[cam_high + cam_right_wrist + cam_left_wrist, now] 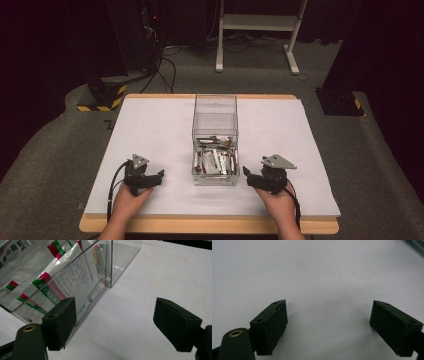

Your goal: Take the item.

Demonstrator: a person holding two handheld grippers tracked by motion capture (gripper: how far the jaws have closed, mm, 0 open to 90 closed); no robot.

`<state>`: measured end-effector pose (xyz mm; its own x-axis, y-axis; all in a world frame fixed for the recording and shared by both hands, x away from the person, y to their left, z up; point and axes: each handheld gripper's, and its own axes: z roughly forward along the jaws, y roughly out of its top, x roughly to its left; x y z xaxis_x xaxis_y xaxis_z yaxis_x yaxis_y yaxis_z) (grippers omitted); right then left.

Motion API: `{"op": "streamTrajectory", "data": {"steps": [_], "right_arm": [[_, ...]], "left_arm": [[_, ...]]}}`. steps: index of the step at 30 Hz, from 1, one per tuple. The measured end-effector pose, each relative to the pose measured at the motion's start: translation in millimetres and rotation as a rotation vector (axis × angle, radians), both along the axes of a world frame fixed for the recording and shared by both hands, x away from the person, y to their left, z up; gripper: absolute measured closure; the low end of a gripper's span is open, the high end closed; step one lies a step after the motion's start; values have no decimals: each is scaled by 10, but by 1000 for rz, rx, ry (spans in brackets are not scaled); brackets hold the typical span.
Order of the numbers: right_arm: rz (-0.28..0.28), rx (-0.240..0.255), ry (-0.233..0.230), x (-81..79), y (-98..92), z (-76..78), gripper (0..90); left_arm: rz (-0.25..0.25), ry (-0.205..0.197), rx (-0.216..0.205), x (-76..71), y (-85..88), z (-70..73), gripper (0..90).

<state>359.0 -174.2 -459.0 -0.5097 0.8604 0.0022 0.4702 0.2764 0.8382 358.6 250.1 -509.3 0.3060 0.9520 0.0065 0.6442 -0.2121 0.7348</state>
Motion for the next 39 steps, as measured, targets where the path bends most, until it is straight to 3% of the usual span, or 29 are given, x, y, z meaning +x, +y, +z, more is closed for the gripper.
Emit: {"op": "streamTrajectory", "data": {"steps": [31, 39], "right_arm": [[42, 15, -62, -51, 92, 341, 221], [59, 24, -56, -45, 172, 404, 236]], "left_arm": [[-2, 2, 3, 0, 2, 2, 147], [-1, 2, 2, -1, 1, 1, 147]]}}
